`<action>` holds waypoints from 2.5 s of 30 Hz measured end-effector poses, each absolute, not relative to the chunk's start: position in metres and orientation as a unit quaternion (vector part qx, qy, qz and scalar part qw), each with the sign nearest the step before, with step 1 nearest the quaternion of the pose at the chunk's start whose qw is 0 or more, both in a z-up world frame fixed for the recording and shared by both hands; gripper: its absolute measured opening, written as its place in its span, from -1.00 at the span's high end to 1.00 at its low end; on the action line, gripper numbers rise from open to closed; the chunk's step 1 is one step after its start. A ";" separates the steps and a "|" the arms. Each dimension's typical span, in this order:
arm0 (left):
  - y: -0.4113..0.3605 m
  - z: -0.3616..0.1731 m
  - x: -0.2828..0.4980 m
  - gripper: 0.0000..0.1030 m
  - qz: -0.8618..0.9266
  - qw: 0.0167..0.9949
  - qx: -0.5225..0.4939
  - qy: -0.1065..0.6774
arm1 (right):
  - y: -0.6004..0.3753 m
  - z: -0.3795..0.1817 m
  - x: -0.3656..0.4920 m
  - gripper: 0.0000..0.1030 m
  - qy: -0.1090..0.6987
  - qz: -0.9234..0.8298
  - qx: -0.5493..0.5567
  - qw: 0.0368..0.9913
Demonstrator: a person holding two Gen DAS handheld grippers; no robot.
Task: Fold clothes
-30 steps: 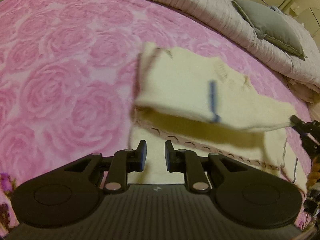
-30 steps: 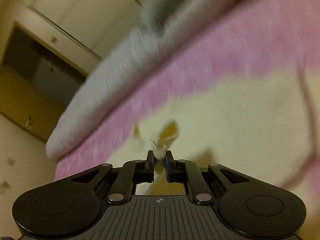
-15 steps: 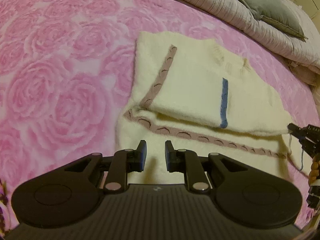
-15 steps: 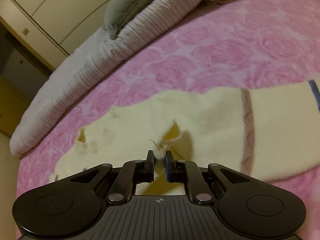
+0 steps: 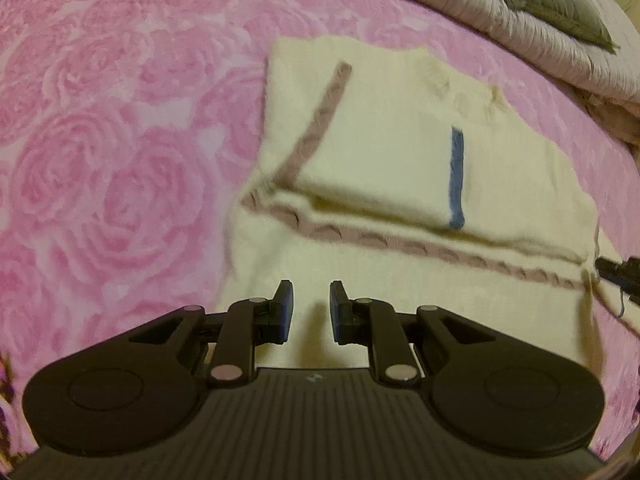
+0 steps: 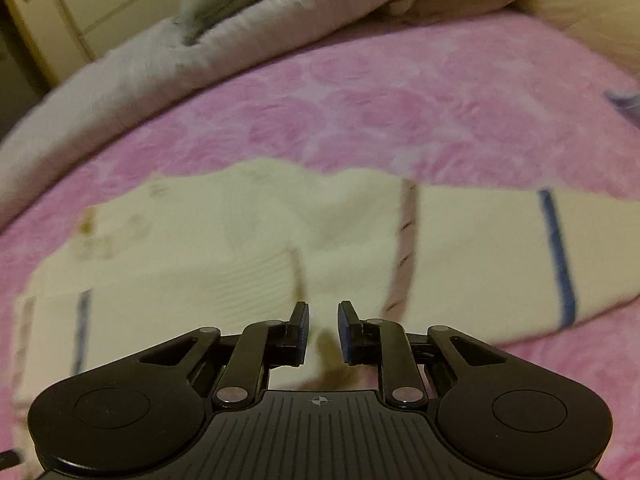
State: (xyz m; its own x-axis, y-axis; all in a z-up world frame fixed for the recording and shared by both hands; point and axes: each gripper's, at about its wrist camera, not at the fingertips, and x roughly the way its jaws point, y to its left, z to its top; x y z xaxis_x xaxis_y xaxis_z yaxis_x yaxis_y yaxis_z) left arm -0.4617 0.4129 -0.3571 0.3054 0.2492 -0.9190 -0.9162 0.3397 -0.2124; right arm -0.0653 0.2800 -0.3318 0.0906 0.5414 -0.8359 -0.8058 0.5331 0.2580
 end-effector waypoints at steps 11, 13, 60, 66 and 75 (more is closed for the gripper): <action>0.367 -0.364 -0.447 0.68 0.406 0.675 -0.380 0.485 | 0.176 -0.355 -0.071 0.61 0.558 0.443 -0.197 0.673; 0.359 -0.362 -0.443 0.68 0.403 0.671 -0.376 0.496 | 0.159 -0.352 -0.057 0.60 0.582 0.442 -0.146 0.667; 0.360 -0.366 -0.400 0.57 0.388 0.665 -0.508 0.386 | 0.207 -0.334 -0.093 0.17 0.484 0.511 -0.294 0.647; 0.386 -0.382 -0.344 0.36 0.356 0.692 -0.514 0.360 | 0.173 -0.346 0.017 0.16 0.590 0.325 -0.130 0.727; 0.392 -0.373 -0.293 0.93 0.306 0.747 -0.441 0.392 | 0.173 -0.357 0.023 0.15 0.587 0.314 -0.105 0.738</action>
